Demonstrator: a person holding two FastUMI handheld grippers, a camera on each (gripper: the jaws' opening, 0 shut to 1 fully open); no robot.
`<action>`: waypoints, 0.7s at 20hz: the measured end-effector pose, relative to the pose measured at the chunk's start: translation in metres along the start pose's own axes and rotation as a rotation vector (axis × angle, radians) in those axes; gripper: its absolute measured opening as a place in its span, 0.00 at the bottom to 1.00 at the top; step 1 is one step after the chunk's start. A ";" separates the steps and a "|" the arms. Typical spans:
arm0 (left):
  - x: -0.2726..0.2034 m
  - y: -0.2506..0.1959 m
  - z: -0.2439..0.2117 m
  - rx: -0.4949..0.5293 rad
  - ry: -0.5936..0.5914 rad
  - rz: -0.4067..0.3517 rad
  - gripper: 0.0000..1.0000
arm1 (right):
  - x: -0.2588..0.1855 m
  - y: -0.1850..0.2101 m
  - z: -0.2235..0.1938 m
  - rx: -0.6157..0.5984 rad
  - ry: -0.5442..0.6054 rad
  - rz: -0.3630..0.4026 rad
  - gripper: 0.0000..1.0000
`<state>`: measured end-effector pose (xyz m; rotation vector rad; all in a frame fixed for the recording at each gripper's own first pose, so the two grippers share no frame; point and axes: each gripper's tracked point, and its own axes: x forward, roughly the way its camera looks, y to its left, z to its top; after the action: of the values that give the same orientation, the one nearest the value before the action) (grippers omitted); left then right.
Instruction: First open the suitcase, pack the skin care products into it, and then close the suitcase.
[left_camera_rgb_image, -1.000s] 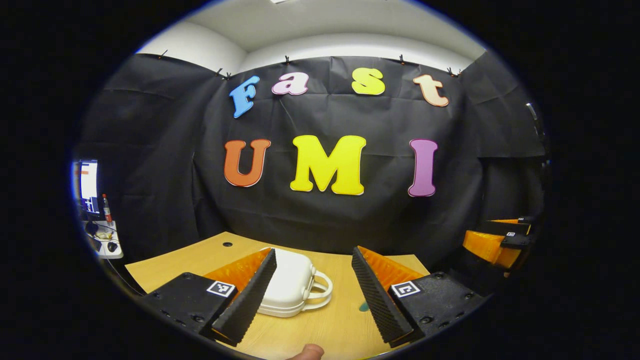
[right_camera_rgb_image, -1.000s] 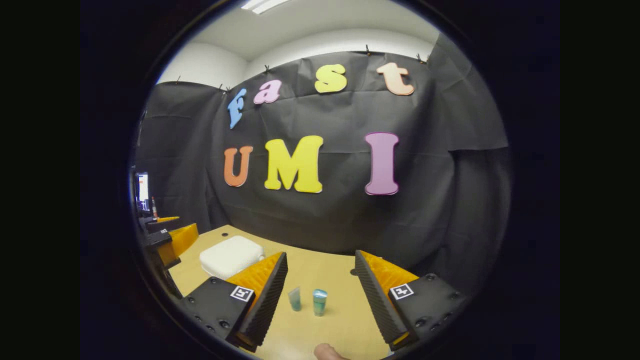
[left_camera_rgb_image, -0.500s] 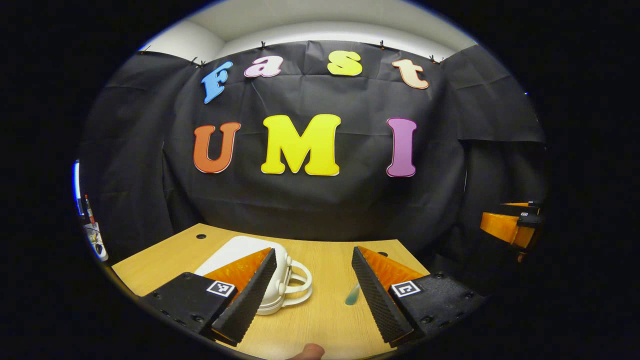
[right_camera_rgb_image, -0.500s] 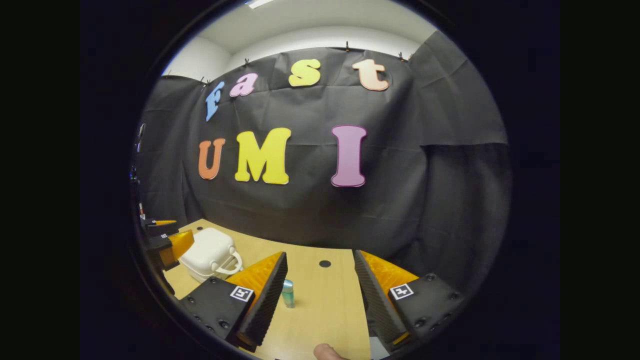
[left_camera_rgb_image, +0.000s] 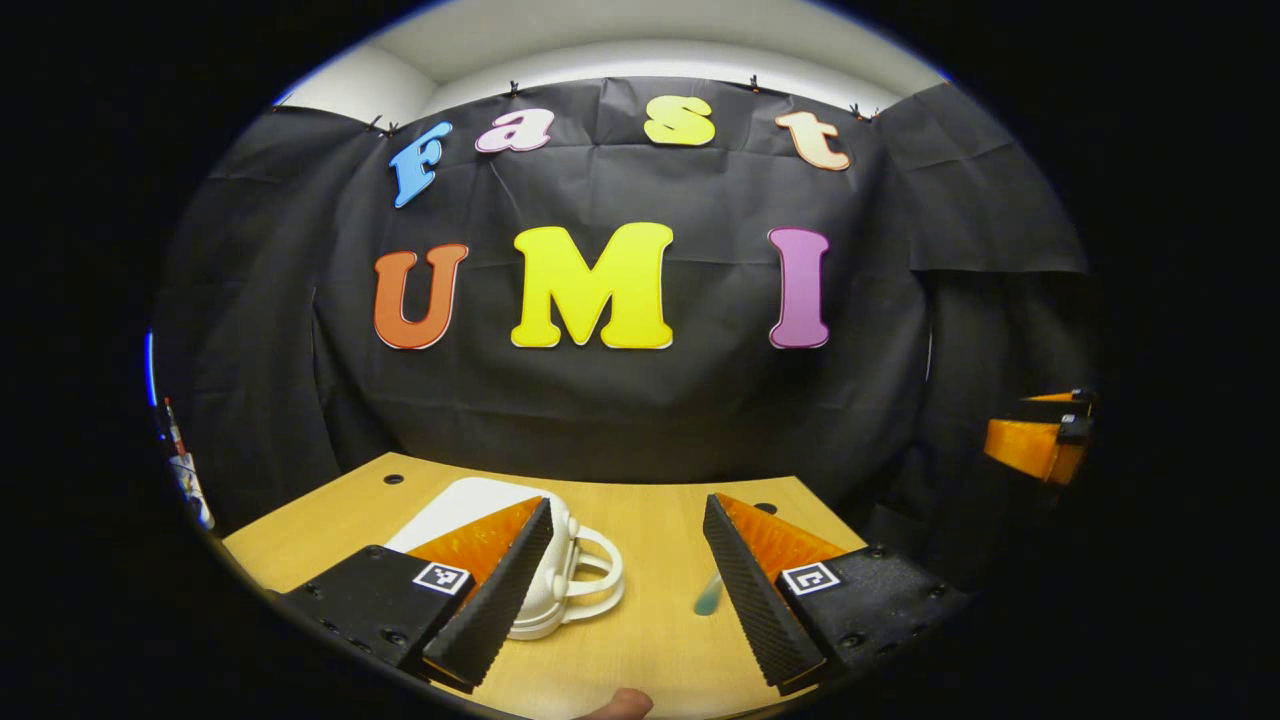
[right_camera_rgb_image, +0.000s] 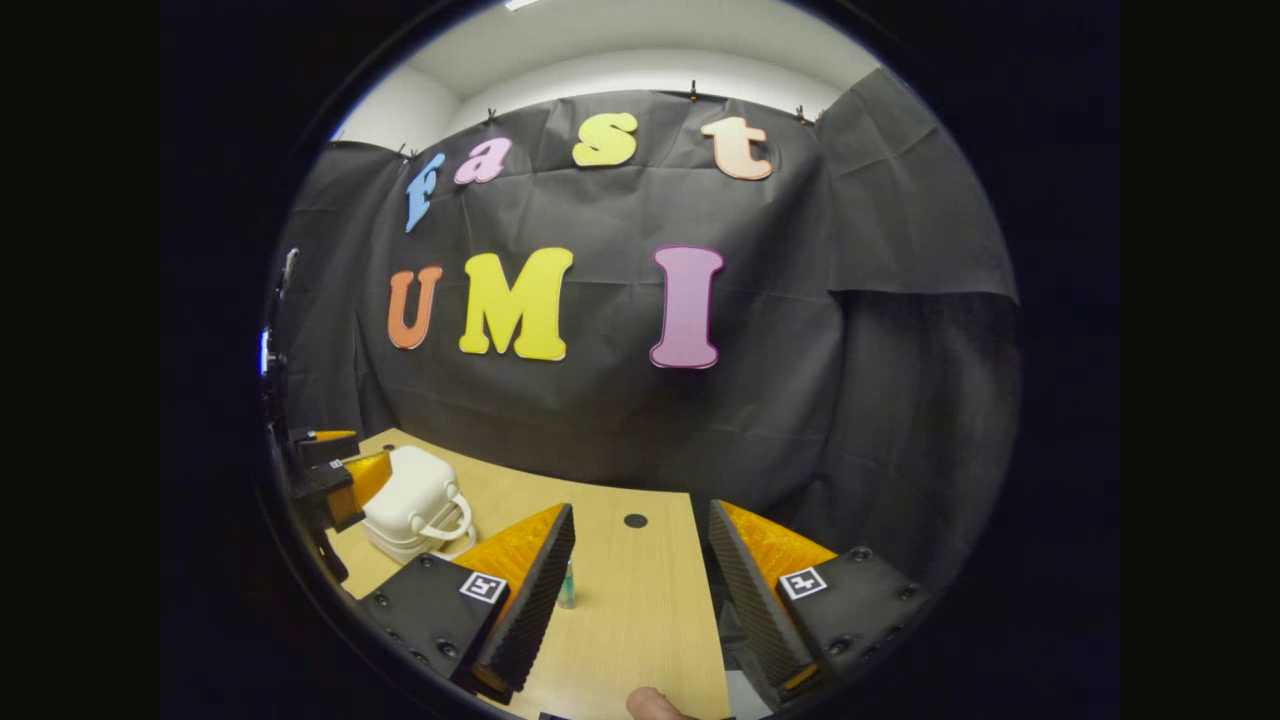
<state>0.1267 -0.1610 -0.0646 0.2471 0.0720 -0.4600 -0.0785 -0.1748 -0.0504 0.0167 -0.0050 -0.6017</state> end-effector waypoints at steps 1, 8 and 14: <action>0.009 0.005 -0.002 0.071 -0.013 0.007 0.98 | 0.000 -0.001 -0.001 -0.005 0.005 -0.007 0.80; 0.074 0.015 -0.086 0.506 0.044 -0.052 0.99 | -0.014 -0.018 -0.016 -0.010 0.065 -0.124 0.80; 0.100 -0.004 -0.161 0.967 0.070 -0.155 0.98 | -0.031 -0.035 -0.044 0.061 0.135 -0.285 0.78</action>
<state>0.2119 -0.1666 -0.2336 1.2141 -0.0702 -0.6164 -0.1237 -0.1856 -0.0954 0.1187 0.1118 -0.8839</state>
